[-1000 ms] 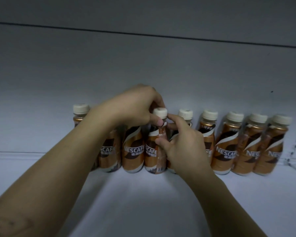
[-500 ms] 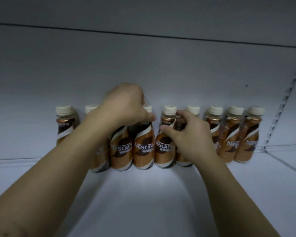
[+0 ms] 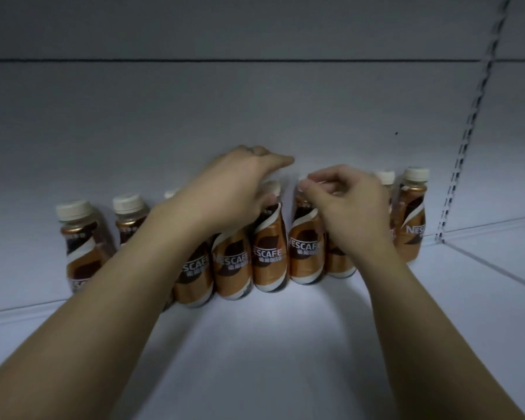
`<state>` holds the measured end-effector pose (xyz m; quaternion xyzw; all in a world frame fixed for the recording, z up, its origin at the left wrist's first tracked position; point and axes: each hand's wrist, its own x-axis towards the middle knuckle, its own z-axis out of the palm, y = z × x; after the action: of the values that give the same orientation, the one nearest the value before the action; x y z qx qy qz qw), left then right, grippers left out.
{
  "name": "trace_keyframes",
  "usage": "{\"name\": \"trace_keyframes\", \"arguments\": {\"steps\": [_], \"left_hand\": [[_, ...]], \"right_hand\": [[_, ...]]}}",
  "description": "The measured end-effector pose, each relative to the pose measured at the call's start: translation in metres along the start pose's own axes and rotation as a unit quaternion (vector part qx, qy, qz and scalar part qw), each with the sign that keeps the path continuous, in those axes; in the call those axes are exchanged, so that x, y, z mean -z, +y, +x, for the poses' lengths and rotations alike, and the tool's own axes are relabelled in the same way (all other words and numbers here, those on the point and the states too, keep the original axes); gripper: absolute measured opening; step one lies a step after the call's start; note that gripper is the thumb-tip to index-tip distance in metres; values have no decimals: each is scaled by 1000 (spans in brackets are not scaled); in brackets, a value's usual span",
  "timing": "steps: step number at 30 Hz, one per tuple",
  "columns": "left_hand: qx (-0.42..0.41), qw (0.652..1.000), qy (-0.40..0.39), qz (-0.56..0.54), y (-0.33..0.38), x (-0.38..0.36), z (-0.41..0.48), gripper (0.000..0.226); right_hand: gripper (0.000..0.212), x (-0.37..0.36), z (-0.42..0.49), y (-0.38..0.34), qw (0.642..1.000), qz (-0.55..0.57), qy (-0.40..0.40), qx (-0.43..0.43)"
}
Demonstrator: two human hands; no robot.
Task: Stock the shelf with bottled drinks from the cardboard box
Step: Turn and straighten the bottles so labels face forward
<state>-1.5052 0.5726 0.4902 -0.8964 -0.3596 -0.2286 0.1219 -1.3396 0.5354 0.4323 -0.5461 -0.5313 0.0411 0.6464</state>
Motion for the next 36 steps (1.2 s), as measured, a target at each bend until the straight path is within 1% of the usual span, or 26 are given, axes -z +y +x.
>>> {"name": "trace_keyframes", "arguments": {"steps": [2,4,6,8,11,14,16,20,22,26,28,30,33,34,35,36], "left_hand": [[13,1000,-22,-1,4,-3,13,37],[47,998,-26,-20,6,-4,21,25],[53,998,-16,-30,4,-5,25,25],[50,998,4,-36,1,-6,22,28],[55,997,38,-41,2,-11,18,31],[68,996,43,-46,5,-14,18,32],[76,995,40,-44,6,-12,20,30],[59,998,31,-24,6,-13,20,28],[35,999,31,-17,5,-14,20,34],[-11,996,18,-92,11,-17,25,51],[-19,996,20,-81,16,-25,29,45],[-13,997,49,-56,20,-32,33,35],[10,994,90,-53,22,-39,35,31],[12,994,97,-54,22,-39,35,32],[14,994,96,-57,21,-39,34,33],[16,994,91,-62,22,-38,33,34]], "right_hand": [[11,-4,-2,2,999,-28,-31,6],[16,0,1,6,999,-51,-19,-2],[25,7,4,10,998,-65,4,-24],[35,10,5,13,996,-84,8,-36],[46,7,2,13,991,-124,-43,-39],[45,4,-1,12,982,-168,-78,-45],[41,2,-2,12,979,-186,-71,-38],[47,-6,-7,11,978,-204,-38,-33],[42,-8,-6,13,980,-193,-31,-38],[34,-3,-2,19,989,-66,-83,-105],[34,0,0,21,985,-15,-115,-125],[34,3,1,22,980,36,-138,-140],[38,7,0,18,979,16,-160,-124],[40,10,0,14,982,5,-151,-112],[40,14,3,9,988,-2,-123,-99],[37,19,7,4,994,-3,-75,-85]]}}
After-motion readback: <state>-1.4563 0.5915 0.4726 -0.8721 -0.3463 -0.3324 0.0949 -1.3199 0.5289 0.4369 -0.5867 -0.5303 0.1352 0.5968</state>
